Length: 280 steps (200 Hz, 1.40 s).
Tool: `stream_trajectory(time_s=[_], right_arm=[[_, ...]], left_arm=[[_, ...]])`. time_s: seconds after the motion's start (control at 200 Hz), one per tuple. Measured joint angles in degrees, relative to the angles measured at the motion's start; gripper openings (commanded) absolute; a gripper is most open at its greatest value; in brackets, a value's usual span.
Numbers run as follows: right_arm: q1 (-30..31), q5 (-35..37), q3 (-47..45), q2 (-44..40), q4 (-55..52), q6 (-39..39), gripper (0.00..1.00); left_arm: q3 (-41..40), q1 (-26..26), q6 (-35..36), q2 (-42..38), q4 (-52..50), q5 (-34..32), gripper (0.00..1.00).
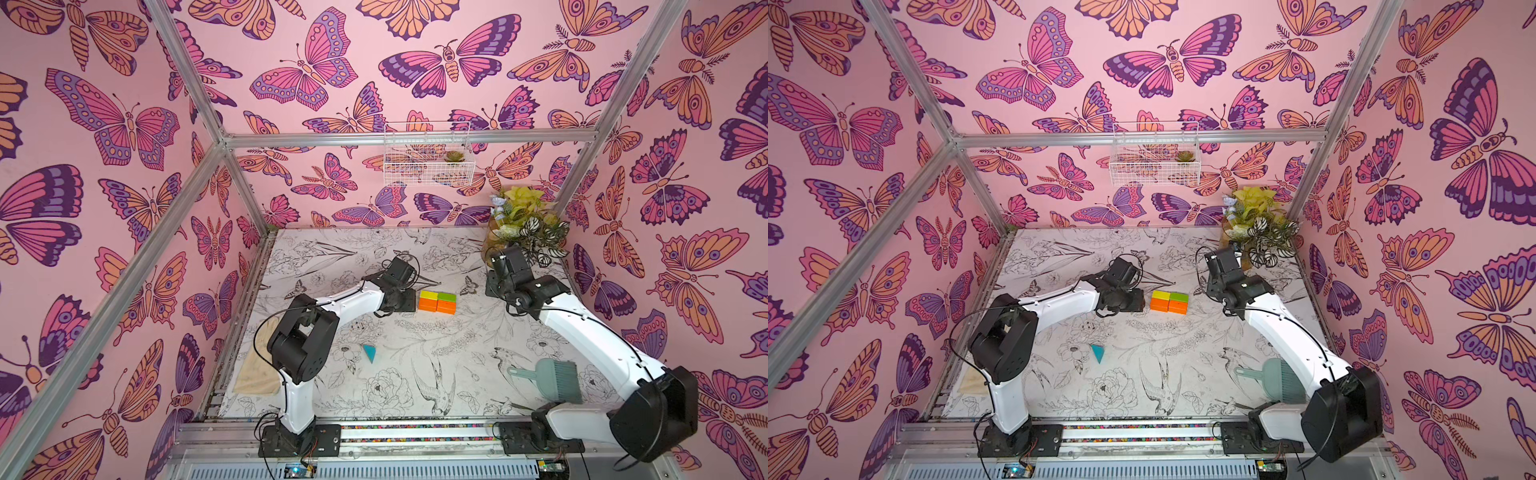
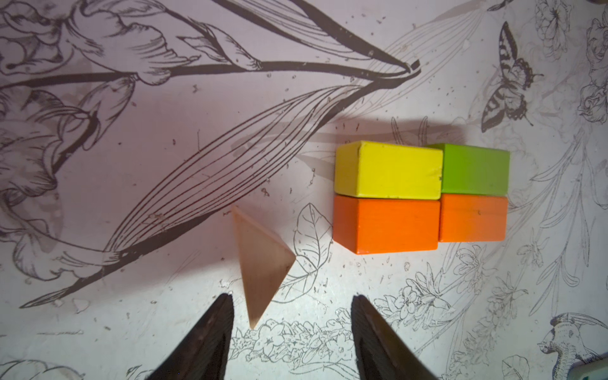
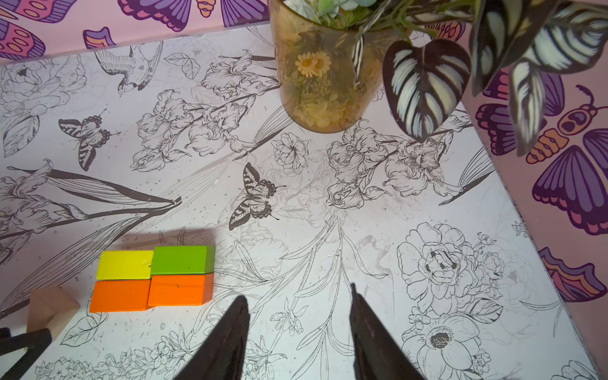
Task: Assemble a piece of candy with building blocks
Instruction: Assemble the building block at the center of the board.
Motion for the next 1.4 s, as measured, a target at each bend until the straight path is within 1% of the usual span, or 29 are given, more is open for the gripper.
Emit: stream_trajectory(time_s=[0.255, 0.631, 0.931, 1.041, 1.162, 1.402], right_arm=[[-0.5, -0.5, -0.1, 0.3, 0.4, -0.4, 0.52], [-0.6, -1.5, -0.6, 0.8, 1.0, -0.5, 0.52], [-0.7, -1.7, -0.9, 0.8, 1.0, -0.8, 0.52], [-0.7, -1.7, -0.9, 0.8, 1.0, -0.9, 0.52], [-0.9, -1.7, -0.9, 0.8, 1.0, -0.9, 0.52], [-1.0, -1.9, -0.9, 1.2, 1.1, -1.5, 0.52]], left_arm=[[0.9, 0.3, -0.5, 2.1, -1.1, -0.2, 0.59], [1.2, 0.8, -1.1, 2.2, -1.8, -0.9, 0.53], [2.5, 0.9, -1.1, 4.1, -2.1, -0.8, 0.49], [3.0, 1.0, -1.1, 4.6, -2.7, -0.8, 0.45], [3.3, 1.1, -1.3, 4.8, -3.0, -0.8, 0.34], [3.5, 1.2, -1.0, 4.8, -3.3, -0.8, 0.31]])
